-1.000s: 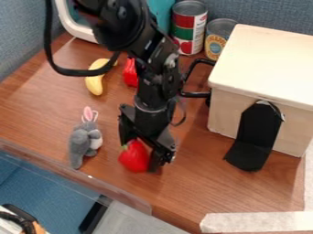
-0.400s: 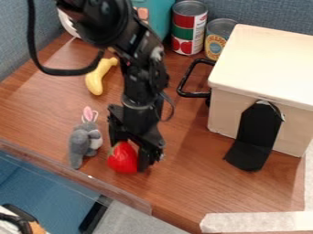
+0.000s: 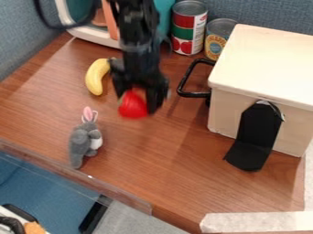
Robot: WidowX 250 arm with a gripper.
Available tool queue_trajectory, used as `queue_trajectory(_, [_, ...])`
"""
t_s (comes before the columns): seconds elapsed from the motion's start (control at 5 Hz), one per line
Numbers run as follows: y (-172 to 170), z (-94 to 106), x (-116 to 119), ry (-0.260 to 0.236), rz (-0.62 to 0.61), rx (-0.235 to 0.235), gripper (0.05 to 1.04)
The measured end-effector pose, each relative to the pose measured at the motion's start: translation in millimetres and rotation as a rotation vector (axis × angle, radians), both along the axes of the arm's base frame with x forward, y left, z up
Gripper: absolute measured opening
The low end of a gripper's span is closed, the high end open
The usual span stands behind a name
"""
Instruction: Move the red strawberry toy to the toys collection
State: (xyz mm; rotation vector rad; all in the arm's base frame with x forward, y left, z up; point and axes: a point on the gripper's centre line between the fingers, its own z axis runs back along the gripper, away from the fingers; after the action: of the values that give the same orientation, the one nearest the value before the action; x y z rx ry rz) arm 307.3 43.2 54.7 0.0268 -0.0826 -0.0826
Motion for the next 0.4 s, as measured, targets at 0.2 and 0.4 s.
queue_trajectory(0.2, [8.9,-14.5,20.6,-0.006,0.032,-0.001,0.845])
queue_trajectory(0.4, [15.0,-40.3,27.2,0.008,0.057,0.027,0.845])
